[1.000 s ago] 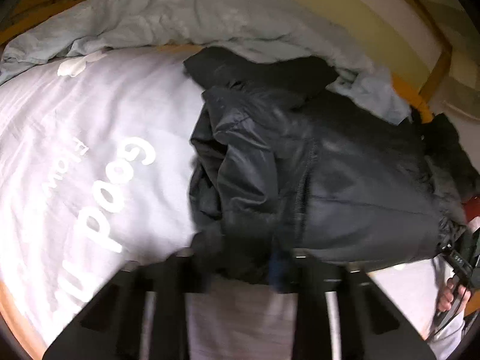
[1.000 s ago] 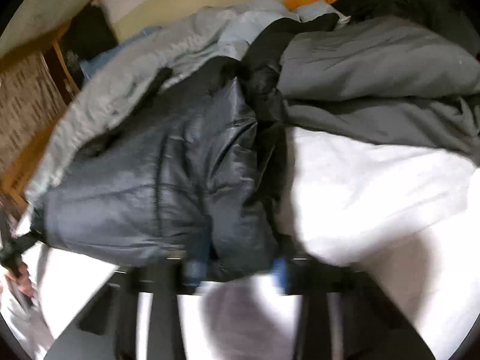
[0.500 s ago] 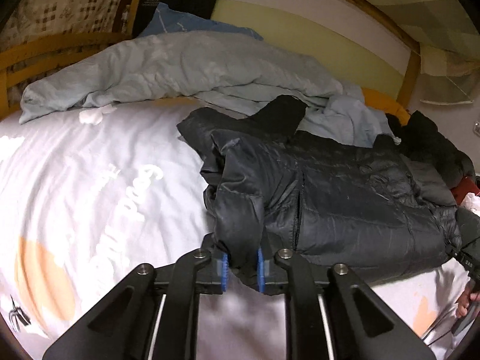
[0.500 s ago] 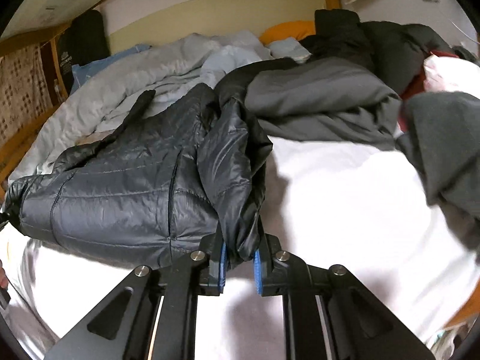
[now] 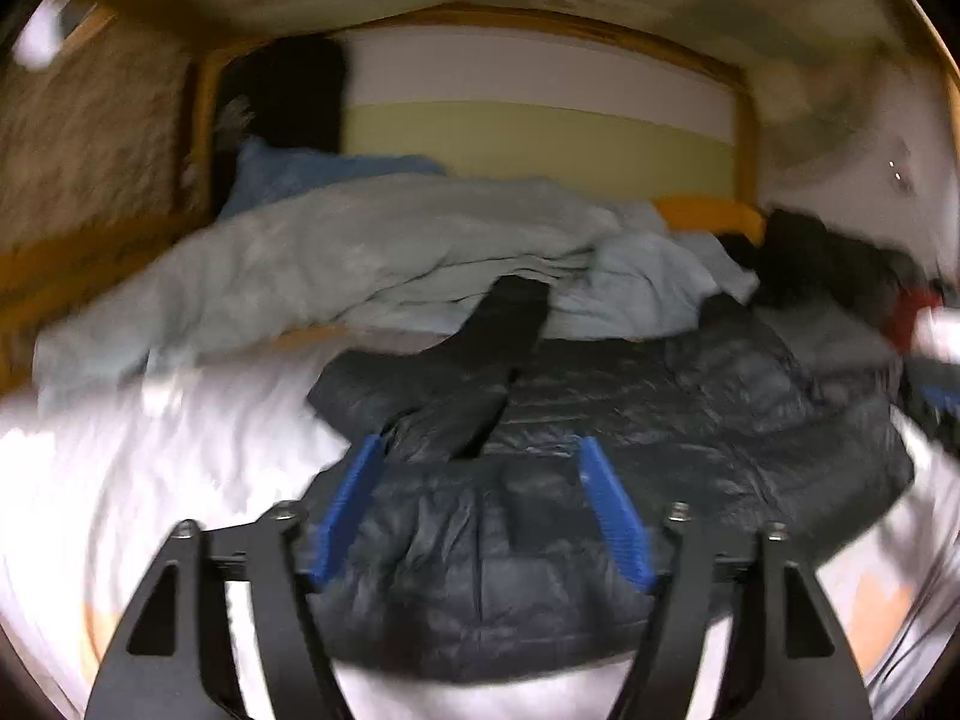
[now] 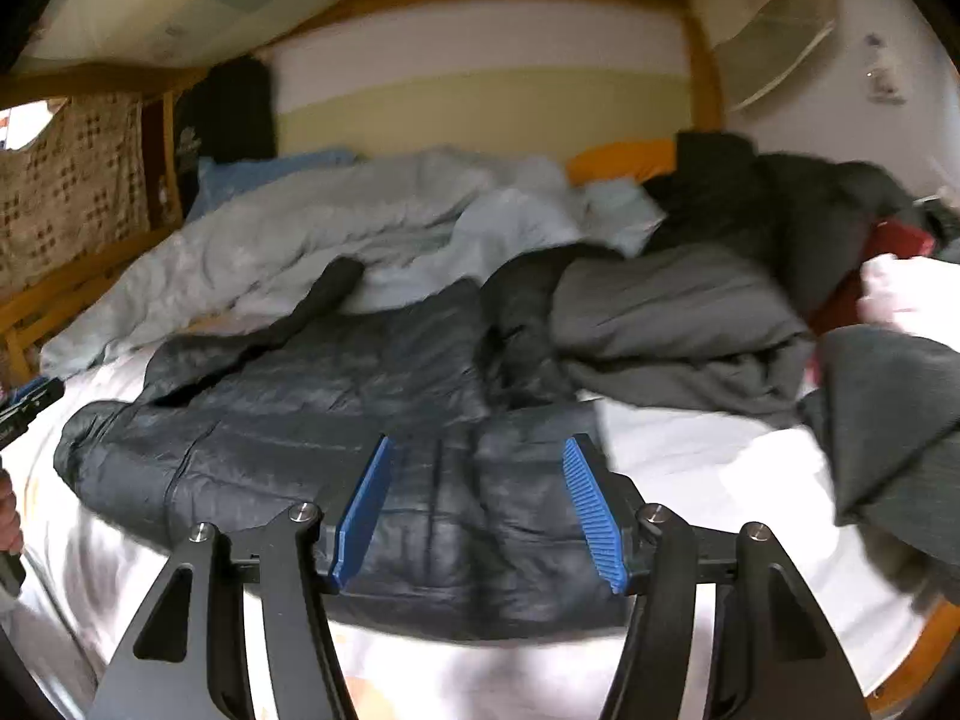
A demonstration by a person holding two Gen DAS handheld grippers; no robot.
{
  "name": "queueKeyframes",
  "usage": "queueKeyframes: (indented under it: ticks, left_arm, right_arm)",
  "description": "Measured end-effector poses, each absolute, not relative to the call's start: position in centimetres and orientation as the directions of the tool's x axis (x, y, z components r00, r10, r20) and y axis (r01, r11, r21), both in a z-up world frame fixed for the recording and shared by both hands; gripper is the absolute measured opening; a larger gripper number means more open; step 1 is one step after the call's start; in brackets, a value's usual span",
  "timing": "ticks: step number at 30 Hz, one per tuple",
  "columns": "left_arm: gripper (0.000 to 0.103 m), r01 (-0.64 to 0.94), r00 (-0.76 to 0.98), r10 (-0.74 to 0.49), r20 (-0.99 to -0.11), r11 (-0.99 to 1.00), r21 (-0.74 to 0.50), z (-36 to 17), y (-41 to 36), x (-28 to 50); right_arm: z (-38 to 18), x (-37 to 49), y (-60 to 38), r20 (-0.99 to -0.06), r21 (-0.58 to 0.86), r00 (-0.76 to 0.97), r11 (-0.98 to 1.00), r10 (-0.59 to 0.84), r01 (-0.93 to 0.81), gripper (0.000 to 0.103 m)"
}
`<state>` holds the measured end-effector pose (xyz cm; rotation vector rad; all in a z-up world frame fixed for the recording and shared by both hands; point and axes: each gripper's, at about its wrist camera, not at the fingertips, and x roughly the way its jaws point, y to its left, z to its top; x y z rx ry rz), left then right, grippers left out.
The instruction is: Fold large clothes
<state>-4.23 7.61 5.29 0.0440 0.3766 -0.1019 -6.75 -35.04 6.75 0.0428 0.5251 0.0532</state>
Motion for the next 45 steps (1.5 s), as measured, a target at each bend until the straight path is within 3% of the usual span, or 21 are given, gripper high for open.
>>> queueKeyframes:
  ticks: [3, 4, 7, 9, 12, 14, 17, 21, 24, 29, 34, 39, 42, 44, 45]
  left_arm:
    - [0.095, 0.165, 0.917, -0.125, -0.380, 0.984, 0.074, 6.1, 6.9, -2.9]
    - [0.095, 0.177, 0.900, -0.141, -0.413, 0.983, 0.052, 6.1, 7.1, -1.7]
    - [0.095, 0.139, 0.858, -0.125, -0.499, 0.990, -0.008, 4.6, 8.0, 1.3]
    - [0.095, 0.100, 0.823, -0.104, -0.558, 0.994, -0.037, 2.4, 9.1, 2.7]
    - [0.095, 0.006, 0.690, -0.073, -0.720, 0.996, -0.094, -1.9, 10.9, 5.5]
    - [0.096, 0.020, 0.664, -0.153, -0.732, 0.982, -0.186, -3.1, 12.0, 5.8]
    - [0.103, 0.009, 0.676, -0.143, -0.723, 0.983, -0.186, -3.2, 12.6, 5.7]
    - [0.103, -0.019, 0.641, -0.180, -0.746, 0.968, -0.249, -4.9, 12.8, 6.0]
    - [0.103, -0.015, 0.648, -0.141, -0.749, 0.980, -0.198, -4.9, 12.1, 6.0]
    - [0.103, -0.037, 0.705, -0.061, -0.706, 0.992, -0.122, -3.7, 11.4, 5.0]
    - [0.103, -0.007, 0.804, 0.053, -0.592, 0.997, 0.079, -1.1, 9.0, 2.6]
    - [0.103, 0.048, 0.909, -0.001, -0.417, 0.994, 0.102, 1.5, 6.8, -0.9]
    - [0.103, 0.099, 0.924, -0.066, -0.376, 0.993, 0.068, 2.2, 5.2, -1.9]
    - [0.097, 0.135, 0.922, -0.113, -0.369, 0.990, 0.033, 1.6, 4.2, -2.8]
    - [0.081, 0.156, 0.921, -0.135, -0.366, 0.987, 0.027, 1.4, 3.6, -3.2]
  right_arm:
    - [6.5, -4.2, -35.1, -0.545, 0.131, 0.827, 0.988, 0.139, -0.080, 0.062]
    - [6.1, -3.6, -34.9, -0.557, 0.142, 0.816, 0.986, 0.157, -0.092, 0.062]
    - [4.2, -0.9, -34.5, -0.598, 0.105, 0.796, 0.993, 0.099, -0.045, 0.078]
    - [2.5, 0.6, -34.8, -0.634, 0.075, 0.773, 0.997, 0.022, 0.034, 0.079]
    - [-0.2, 1.9, -35.7, -0.680, 0.123, 0.732, 0.991, 0.047, 0.051, 0.079]
    - [-1.4, 2.2, -36.1, -0.691, 0.125, 0.720, 0.991, 0.057, 0.041, 0.079]
    - [-2.4, 2.4, -35.8, -0.698, 0.093, 0.715, 0.995, 0.045, 0.029, 0.081]
    - [-3.2, 2.9, -35.1, -0.700, 0.064, 0.714, 0.997, 0.018, 0.037, 0.088]
    - [-3.3, 2.8, -35.2, -0.692, 0.055, 0.722, 0.997, 0.003, 0.049, 0.091]
    - [-3.0, 1.7, -35.4, -0.649, 0.049, 0.760, 0.996, -0.024, 0.074, 0.093]
    - [-0.5, -0.7, -35.6, -0.532, 0.079, 0.845, 0.991, -0.048, 0.107, 0.098]
    - [1.7, -2.7, -34.9, -0.443, 0.084, 0.896, 0.992, -0.043, 0.090, 0.103]
    - [2.6, -3.8, -34.1, -0.413, 0.072, 0.910, 0.995, -0.030, 0.065, 0.103]
    - [3.1, -4.3, -33.5, -0.400, 0.061, 0.916, 0.996, -0.030, 0.059, 0.103]
    - [3.1, -4.5, -33.3, -0.396, 0.059, 0.918, 0.997, -0.023, 0.050, 0.103]
